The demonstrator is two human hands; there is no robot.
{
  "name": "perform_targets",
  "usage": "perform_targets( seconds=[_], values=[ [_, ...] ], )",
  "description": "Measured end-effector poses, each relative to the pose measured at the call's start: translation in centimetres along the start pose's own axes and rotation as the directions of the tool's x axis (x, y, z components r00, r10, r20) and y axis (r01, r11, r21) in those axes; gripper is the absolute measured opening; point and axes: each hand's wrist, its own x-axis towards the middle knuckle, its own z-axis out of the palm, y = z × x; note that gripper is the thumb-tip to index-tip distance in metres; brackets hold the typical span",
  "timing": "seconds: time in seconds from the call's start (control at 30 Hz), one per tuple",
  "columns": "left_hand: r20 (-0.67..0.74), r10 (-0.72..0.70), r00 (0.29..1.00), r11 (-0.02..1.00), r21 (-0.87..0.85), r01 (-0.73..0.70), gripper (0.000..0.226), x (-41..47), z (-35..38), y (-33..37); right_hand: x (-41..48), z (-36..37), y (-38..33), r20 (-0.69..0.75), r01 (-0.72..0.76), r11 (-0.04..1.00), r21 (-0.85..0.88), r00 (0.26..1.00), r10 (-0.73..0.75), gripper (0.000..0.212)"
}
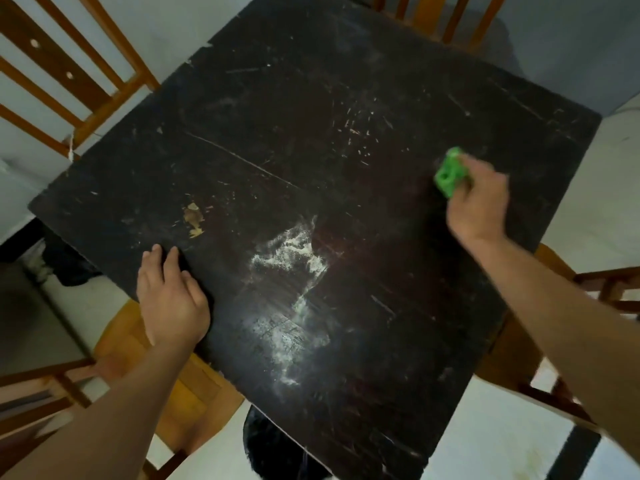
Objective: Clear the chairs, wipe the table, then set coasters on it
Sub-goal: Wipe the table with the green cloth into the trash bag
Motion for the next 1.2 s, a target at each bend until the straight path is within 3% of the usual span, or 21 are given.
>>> perform_targets(
  seconds=[0.07, 0.1, 0.13, 0.23, 0.33, 0.4, 0.47, 0.5, 0.53, 0.63, 0.73, 0.77, 0.83, 0.93, 1.0, 1.07, 1.13, 1.2],
  values=[
    [-0.017, 0.01, 1.0, 1.0, -0.005, -0.01, 0.047, 0.0, 0.1, 0.0, 4.1, -0.7, 3.1, -0.092, -0.296, 0.945, -0.137, 0.954, 0.285, 0.037],
    [-0.022, 0.005, 1.0, 1.0, -0.008, -0.005, 0.049, 0.0, 0.1, 0.0, 4.4, 0.0, 3.5, -0.134, -0.36, 0.915, -0.183, 0.931, 0.339, 0.037],
    [-0.023, 0.0, 1.0, 1.0, -0.013, -0.001, 0.051, -0.1, 0.2, -0.1, 3.6, 1.2, 3.0, -0.146, -0.331, 0.921, -0.206, 0.941, 0.306, 0.038],
    [-0.03, -0.003, 1.0, 1.0, -0.024, 0.002, 0.052, -0.1, 0.2, -0.1, -3.1, 5.5, -0.5, 0.036, 0.107, 0.983, -0.15, 0.994, -0.102, 0.049],
    [-0.031, -0.011, 0.999, 1.0, -0.029, 0.01, 0.052, -0.2, 0.0, 0.0, -12.9, 6.6, -4.5, 0.295, 0.318, 0.945, 0.074, 0.898, -0.326, 0.05],
    [-0.015, -0.023, 1.0, 0.999, -0.026, 0.023, 0.053, -0.1, 0.0, 0.1, -16.9, 5.9, -6.4, 0.451, 0.363, 0.905, 0.221, 0.785, -0.425, 0.047],
    [-0.002, -0.035, 0.999, 0.999, -0.025, 0.035, 0.054, 0.0, -0.1, 0.3, -16.2, 4.8, -7.1, 0.507, 0.363, 0.848, 0.386, 0.685, -0.523, 0.045],
    [-0.002, -0.039, 0.999, 0.999, -0.022, 0.039, 0.054, 0.1, -0.1, 0.1, -14.0, 4.8, -7.3, 0.474, 0.353, 0.826, 0.44, 0.69, -0.547, 0.042],
    [-0.001, -0.034, 0.999, 0.999, -0.022, 0.034, 0.054, 0.1, -0.2, 0.4, -11.3, 4.6, -7.4, 0.421, 0.343, 0.836, 0.428, 0.743, -0.52, 0.042],
    [0.005, -0.032, 0.999, 0.999, -0.021, 0.032, 0.053, 0.1, -0.1, 0.3, 0.4, 6.4, -6.2, 0.282, 0.27, 0.956, 0.119, 0.914, -0.293, 0.043],
    [0.008, -0.036, 0.999, 0.999, -0.019, 0.036, 0.052, 0.2, -0.1, 0.2, 8.1, 9.3, -4.6, 0.224, 0.048, 0.996, -0.073, 0.974, -0.031, 0.038],
    [0.013, -0.037, 0.999, 0.999, -0.019, 0.037, 0.052, 0.2, 0.0, 0.1, 7.6, 10.2, -5.3, 0.207, 0.035, 0.995, -0.094, 0.978, -0.015, 0.038],
    [0.02, -0.041, 0.999, 0.999, -0.019, 0.041, 0.051, 0.2, 0.0, 0.0, 3.4, 11.8, -7.2, 0.233, 0.186, 0.982, -0.023, 0.957, -0.176, 0.04],
    [0.021, -0.044, 0.999, 0.999, -0.015, 0.044, 0.051, 0.1, -0.1, 0.2, -8.6, 10.7, -8.8, 0.423, 0.404, 0.894, 0.192, 0.788, -0.447, 0.043],
    [0.022, -0.045, 0.999, 0.999, -0.005, 0.045, 0.052, 0.2, -0.2, 0.3, -14.8, 8.6, -9.1, 0.539, 0.434, 0.853, 0.289, 0.663, -0.52, 0.046],
    [0.028, -0.042, 0.999, 0.999, 0.008, 0.042, 0.053, 0.3, -0.2, 0.2, -16.8, 7.2, -8.9, 0.617, 0.382, 0.851, 0.361, 0.586, -0.525, 0.046],
    [0.028, -0.036, 0.999, 0.999, 0.011, 0.036, 0.055, 0.4, -0.1, 0.2, -14.0, 7.1, -9.6, 0.607, 0.318, 0.857, 0.406, 0.607, -0.513, 0.045],
    [0.021, -0.029, 0.999, 1.0, 0.003, 0.029, 0.056, 0.4, -0.1, 0.2, -8.8, 8.4, -11.6, 0.534, 0.326, 0.86, 0.393, 0.68, -0.502, 0.047]
  ],
)
